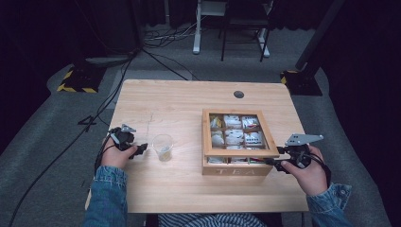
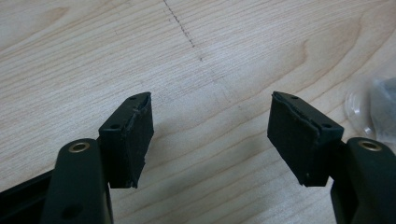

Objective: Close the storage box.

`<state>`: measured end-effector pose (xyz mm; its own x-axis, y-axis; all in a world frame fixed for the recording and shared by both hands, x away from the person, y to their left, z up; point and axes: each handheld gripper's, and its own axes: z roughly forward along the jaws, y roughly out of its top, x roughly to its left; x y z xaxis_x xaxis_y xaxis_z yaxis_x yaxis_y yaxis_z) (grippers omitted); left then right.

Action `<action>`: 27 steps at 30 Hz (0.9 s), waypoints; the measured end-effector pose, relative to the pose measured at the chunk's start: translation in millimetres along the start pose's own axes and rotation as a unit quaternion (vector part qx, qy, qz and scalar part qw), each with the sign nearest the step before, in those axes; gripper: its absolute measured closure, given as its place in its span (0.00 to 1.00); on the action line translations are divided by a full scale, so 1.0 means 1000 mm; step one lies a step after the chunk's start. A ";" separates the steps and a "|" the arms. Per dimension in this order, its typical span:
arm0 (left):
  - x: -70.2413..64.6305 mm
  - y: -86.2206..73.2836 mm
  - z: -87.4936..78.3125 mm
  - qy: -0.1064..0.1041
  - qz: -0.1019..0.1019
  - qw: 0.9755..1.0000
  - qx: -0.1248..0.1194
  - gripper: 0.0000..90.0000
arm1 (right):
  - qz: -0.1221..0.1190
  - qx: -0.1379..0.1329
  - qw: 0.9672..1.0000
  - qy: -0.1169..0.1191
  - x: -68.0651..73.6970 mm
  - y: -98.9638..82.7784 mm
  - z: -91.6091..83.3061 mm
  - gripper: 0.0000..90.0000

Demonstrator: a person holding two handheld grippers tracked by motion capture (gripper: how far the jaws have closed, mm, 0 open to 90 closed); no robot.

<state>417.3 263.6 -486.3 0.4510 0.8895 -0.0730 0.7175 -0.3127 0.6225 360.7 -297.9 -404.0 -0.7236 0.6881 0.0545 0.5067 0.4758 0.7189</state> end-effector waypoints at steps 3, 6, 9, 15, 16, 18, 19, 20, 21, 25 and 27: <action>0.000 -0.001 0.001 0.000 -0.002 1.000 0.002 0.36 | 0.000 0.005 1.000 0.002 0.001 -0.002 0.001 0.45; 0.001 -0.001 0.002 0.003 0.002 1.000 0.004 0.35 | -0.001 0.009 1.000 0.003 0.001 -0.005 0.001 0.45; 0.001 -0.002 0.003 0.000 -0.001 1.000 0.006 0.35 | -0.001 0.013 1.000 0.004 0.002 -0.006 0.001 0.44; 0.001 -0.003 0.005 -0.001 0.000 1.000 0.000 0.34 | -0.002 0.019 1.000 0.006 0.003 -0.010 0.001 0.44; 0.001 -0.003 0.005 -0.001 0.003 1.000 0.000 0.34 | -0.002 0.021 1.000 0.005 0.003 -0.011 0.001 0.44; 0.001 -0.003 0.005 -0.002 0.003 1.000 -0.002 0.33 | -0.001 0.024 1.000 0.006 0.003 -0.012 0.001 0.43; 0.001 -0.003 0.005 -0.001 0.002 1.000 -0.003 0.33 | -0.001 0.026 1.000 0.006 0.003 -0.012 0.001 0.43; 0.001 -0.003 0.006 -0.001 0.003 1.000 -0.005 0.32 | 0.000 0.027 1.000 0.007 0.003 -0.013 0.001 0.43; 0.001 -0.003 0.006 -0.001 0.003 1.000 -0.007 0.32 | 0.001 0.028 1.000 0.008 0.003 -0.013 0.001 0.43; 0.001 -0.004 0.007 -0.002 0.005 1.000 -0.010 0.32 | -0.001 0.034 0.999 0.007 0.004 -0.013 0.003 0.43; 0.001 -0.004 0.007 -0.001 0.007 1.000 -0.011 0.31 | -0.002 0.035 0.999 0.006 0.004 -0.014 0.003 0.43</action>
<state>418.2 263.1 -494.4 0.4624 0.8842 -0.0653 0.6984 -0.3179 0.6412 352.5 -300.0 -415.8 -0.7309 0.6799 0.0599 0.5353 0.5165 0.6684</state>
